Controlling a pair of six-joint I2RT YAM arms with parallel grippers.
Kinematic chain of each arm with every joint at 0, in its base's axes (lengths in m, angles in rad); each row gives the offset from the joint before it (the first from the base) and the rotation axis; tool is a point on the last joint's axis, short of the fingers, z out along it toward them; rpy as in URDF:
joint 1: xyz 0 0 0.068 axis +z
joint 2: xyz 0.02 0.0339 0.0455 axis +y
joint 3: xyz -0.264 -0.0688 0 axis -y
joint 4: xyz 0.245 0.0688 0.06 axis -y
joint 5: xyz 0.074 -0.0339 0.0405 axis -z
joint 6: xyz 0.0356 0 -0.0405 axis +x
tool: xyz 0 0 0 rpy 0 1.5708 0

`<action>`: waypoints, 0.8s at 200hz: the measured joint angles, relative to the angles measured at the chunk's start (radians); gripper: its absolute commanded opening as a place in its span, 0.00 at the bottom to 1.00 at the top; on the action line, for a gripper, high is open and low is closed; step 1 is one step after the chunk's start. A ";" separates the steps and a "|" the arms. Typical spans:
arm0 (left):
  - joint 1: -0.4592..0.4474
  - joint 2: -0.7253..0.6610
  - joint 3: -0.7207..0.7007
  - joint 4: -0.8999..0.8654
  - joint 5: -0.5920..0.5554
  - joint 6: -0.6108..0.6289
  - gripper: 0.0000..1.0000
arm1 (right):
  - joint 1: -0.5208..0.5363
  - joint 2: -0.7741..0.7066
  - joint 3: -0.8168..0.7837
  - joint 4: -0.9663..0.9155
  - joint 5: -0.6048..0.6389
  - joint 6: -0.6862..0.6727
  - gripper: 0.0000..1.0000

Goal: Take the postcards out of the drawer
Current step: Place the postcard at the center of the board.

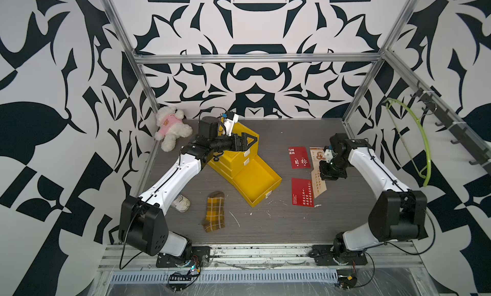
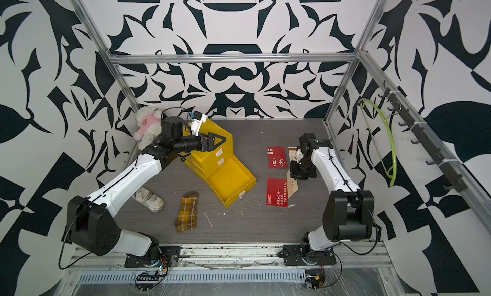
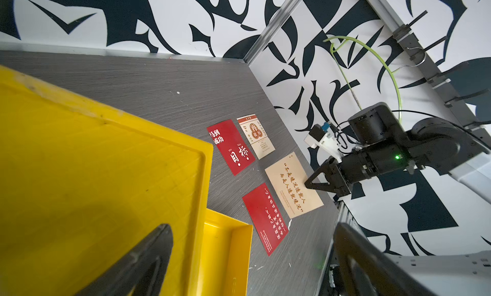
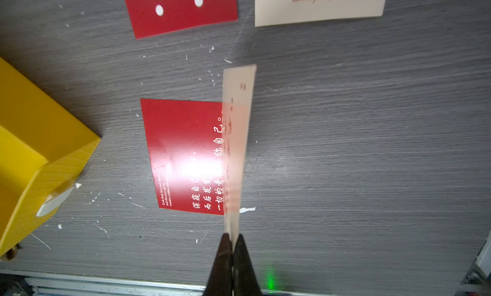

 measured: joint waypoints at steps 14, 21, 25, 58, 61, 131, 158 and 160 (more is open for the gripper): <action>0.000 -0.016 0.000 -0.002 -0.019 0.011 0.99 | -0.005 0.025 -0.014 0.008 0.018 -0.002 0.00; 0.000 -0.027 0.000 -0.003 -0.029 0.018 0.99 | -0.008 0.034 -0.023 0.009 0.026 -0.002 0.00; 0.000 -0.032 0.000 -0.003 -0.032 0.022 0.99 | -0.011 0.039 -0.028 0.010 0.030 -0.002 0.00; 0.000 -0.065 0.000 -0.002 -0.045 0.037 0.99 | -0.023 0.078 -0.037 0.010 0.098 0.000 0.02; 0.000 -0.066 0.000 -0.002 -0.045 0.037 0.99 | -0.024 0.081 -0.037 0.009 0.107 0.000 0.02; 0.000 -0.066 0.000 -0.002 -0.045 0.040 0.99 | -0.024 0.217 -0.037 0.006 0.320 0.027 0.13; 0.000 -0.066 0.000 -0.002 -0.044 0.040 0.99 | -0.025 0.268 -0.042 0.018 0.365 0.042 0.22; 0.000 -0.066 0.000 -0.002 -0.044 0.040 0.99 | -0.025 0.270 -0.043 0.019 0.368 0.040 0.23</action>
